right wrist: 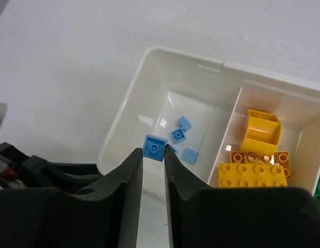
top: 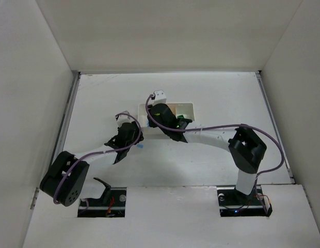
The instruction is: Sort the legos into containers by color
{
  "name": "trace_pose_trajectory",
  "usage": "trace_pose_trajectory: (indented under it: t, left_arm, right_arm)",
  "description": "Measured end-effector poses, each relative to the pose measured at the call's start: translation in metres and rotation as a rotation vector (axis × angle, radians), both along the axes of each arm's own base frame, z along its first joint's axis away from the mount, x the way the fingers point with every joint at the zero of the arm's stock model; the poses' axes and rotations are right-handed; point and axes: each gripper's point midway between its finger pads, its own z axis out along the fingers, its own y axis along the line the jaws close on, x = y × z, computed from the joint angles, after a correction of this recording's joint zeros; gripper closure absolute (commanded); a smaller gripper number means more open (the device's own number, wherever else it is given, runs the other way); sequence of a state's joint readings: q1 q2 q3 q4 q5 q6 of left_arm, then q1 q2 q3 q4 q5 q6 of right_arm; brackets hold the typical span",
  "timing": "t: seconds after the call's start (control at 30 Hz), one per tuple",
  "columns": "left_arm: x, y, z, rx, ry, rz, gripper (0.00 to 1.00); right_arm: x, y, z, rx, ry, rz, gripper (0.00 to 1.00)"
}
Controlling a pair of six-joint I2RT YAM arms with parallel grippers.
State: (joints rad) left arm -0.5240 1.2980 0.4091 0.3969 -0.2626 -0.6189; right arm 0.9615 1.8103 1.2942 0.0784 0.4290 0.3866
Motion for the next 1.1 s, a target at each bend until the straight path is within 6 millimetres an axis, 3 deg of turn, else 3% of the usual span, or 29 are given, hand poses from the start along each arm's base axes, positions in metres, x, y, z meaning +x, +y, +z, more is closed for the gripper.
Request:
trace_pose_trajectory:
  t: [0.07, 0.17, 0.43, 0.67, 0.83, 0.97, 1.1]
  left_arm:
    - [0.002, 0.0, 0.001, 0.003, -0.005, 0.001, 0.62]
    - [0.004, 0.0, -0.002, 0.017, -0.003, 0.002, 0.62]
    - [0.006, 0.0, -0.012, 0.055, 0.017, 0.0, 0.67]
    - [0.011, -0.002, -0.016, 0.088, 0.019, -0.003, 0.72]
    - [0.016, -0.003, -0.019, 0.115, 0.021, -0.005, 0.74]
    - [0.018, -0.004, -0.02, 0.132, 0.017, -0.003, 0.86]
    - [0.015, -0.007, -0.019, 0.153, 0.011, -0.017, 0.88]
  right_arm:
    - [0.004, 0.002, -0.011, -0.017, 0.017, 0.003, 0.55]
    - [0.006, 0.005, -0.018, -0.024, 0.032, 0.015, 0.46]
    - [0.003, 0.01, -0.004, 0.016, 0.021, 0.039, 0.46]
    - [-0.025, -0.008, 0.006, 0.051, 0.011, 0.058, 0.47]
    - [-0.045, -0.013, 0.005, 0.073, 0.019, 0.078, 0.48]
    - [-0.05, -0.014, 0.002, 0.087, 0.024, 0.079, 0.48]
    - [-0.055, -0.019, -0.004, 0.088, 0.03, 0.079, 0.48]
